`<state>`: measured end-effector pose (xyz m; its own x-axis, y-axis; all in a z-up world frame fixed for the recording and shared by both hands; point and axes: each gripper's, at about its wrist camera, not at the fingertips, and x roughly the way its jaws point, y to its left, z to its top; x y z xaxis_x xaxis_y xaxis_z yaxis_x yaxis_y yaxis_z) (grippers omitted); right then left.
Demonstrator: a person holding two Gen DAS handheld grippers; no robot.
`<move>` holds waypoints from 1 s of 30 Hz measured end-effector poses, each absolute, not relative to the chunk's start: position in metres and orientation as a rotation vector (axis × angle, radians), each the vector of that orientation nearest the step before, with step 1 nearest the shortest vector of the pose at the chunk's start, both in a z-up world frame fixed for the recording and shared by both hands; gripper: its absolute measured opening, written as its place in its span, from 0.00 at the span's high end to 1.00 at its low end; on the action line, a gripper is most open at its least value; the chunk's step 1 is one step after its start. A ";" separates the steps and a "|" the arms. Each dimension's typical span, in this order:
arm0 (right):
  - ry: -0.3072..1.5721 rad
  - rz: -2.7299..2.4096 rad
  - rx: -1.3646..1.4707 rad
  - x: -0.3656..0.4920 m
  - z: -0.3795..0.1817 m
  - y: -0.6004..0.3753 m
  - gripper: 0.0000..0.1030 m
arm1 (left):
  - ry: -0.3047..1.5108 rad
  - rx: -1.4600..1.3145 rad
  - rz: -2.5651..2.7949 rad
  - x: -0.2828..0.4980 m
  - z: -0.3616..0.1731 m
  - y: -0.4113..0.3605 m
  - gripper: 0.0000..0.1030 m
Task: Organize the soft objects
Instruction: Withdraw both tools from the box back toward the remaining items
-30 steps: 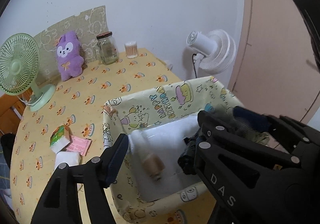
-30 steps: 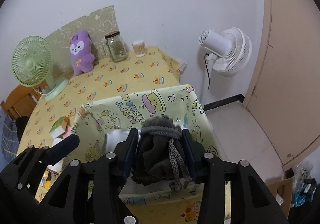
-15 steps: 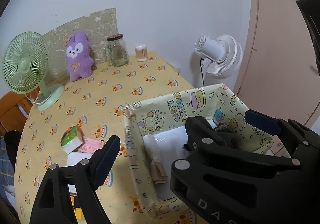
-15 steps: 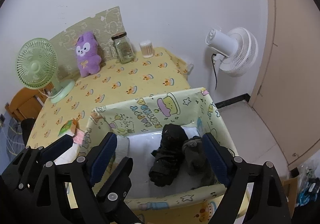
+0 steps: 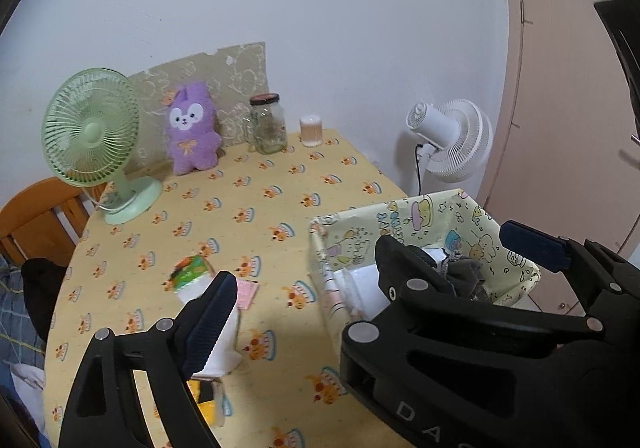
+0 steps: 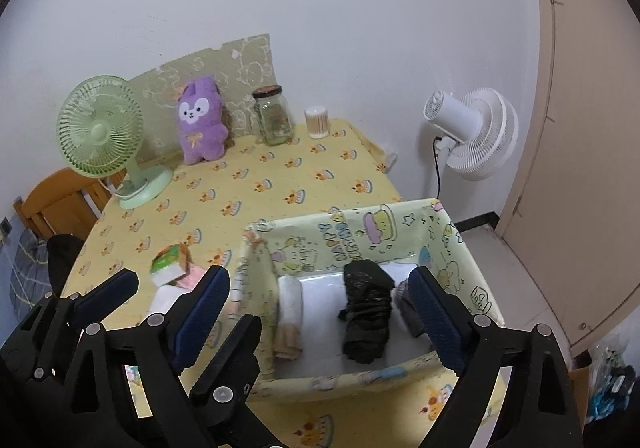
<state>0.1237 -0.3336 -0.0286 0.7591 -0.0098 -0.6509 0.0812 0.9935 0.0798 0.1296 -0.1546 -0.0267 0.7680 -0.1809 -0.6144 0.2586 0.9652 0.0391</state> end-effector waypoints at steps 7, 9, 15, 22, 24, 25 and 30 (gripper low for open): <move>0.658 -0.022 0.085 0.102 -0.014 -0.305 0.02 | 0.600 0.098 -0.198 0.104 -0.014 -0.128 0.12; 0.646 -0.013 0.069 0.097 -0.009 -0.297 0.02 | 0.586 0.087 -0.190 0.099 -0.011 -0.122 0.12; 0.621 0.010 0.039 0.082 0.000 -0.277 0.01 | 0.562 0.063 -0.165 0.082 -0.007 -0.104 0.11; 0.604 0.036 0.024 0.067 0.002 -0.262 0.00 | 0.542 0.056 -0.131 0.061 -0.006 -0.089 0.11; 0.597 0.041 0.025 0.062 0.002 -0.258 0.00 | 0.537 0.055 -0.126 0.056 -0.007 -0.086 0.11; 0.596 0.043 0.025 0.060 0.002 -0.257 0.00 | 0.536 0.052 -0.126 0.054 -0.008 -0.084 0.11; 0.596 0.065 -0.004 0.050 -0.001 -0.250 0.00 | 0.536 0.024 -0.099 0.042 -0.016 -0.075 0.11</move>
